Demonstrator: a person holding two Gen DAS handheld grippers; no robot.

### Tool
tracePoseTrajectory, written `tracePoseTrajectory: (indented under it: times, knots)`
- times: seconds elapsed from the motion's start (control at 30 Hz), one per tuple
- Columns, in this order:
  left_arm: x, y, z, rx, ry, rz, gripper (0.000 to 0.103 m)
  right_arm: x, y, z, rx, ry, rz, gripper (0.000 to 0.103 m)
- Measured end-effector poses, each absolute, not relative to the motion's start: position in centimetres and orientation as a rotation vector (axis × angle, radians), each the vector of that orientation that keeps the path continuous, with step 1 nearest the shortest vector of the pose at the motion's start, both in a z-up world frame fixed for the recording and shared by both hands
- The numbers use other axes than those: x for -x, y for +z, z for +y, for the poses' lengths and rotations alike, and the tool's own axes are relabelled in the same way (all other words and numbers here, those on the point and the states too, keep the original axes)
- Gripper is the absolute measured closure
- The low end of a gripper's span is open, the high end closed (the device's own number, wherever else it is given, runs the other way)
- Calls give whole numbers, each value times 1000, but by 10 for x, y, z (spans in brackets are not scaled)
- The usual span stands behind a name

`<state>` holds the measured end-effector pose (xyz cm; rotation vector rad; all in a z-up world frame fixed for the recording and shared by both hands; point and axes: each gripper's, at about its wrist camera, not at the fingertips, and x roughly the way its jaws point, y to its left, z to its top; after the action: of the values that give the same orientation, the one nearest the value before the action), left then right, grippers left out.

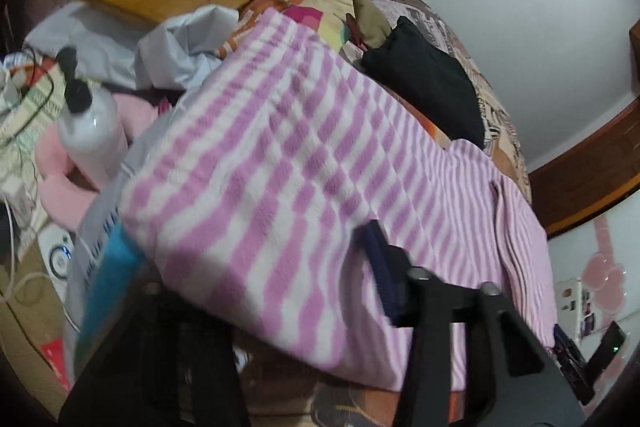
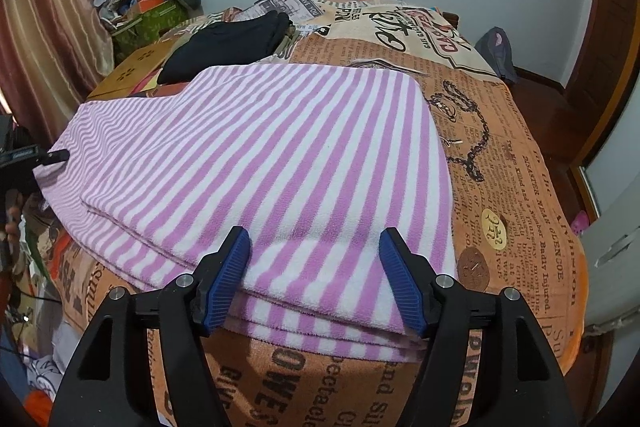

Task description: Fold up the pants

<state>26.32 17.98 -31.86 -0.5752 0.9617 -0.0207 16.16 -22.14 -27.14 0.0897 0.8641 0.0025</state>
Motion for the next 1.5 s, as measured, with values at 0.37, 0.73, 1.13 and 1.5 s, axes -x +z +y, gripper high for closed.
tracePoseTrajectory:
  times: [0.37, 0.73, 1.13, 1.5]
  knots:
    - [-264, -256, 151, 316, -63, 842, 89, -196, -238, -183, -32, 150, 817, 39]
    - [-271, -175, 89, 166, -200, 681, 90, -236, -270, -131, -4, 330, 873, 36]
    - [-279, -122, -9, 56, -409, 574, 90, -212, -246, -175, -102, 309, 800, 39]
    - [-281, -117, -113, -86, -550, 577, 90, -154, -257, -284, -220, 32, 806, 39]
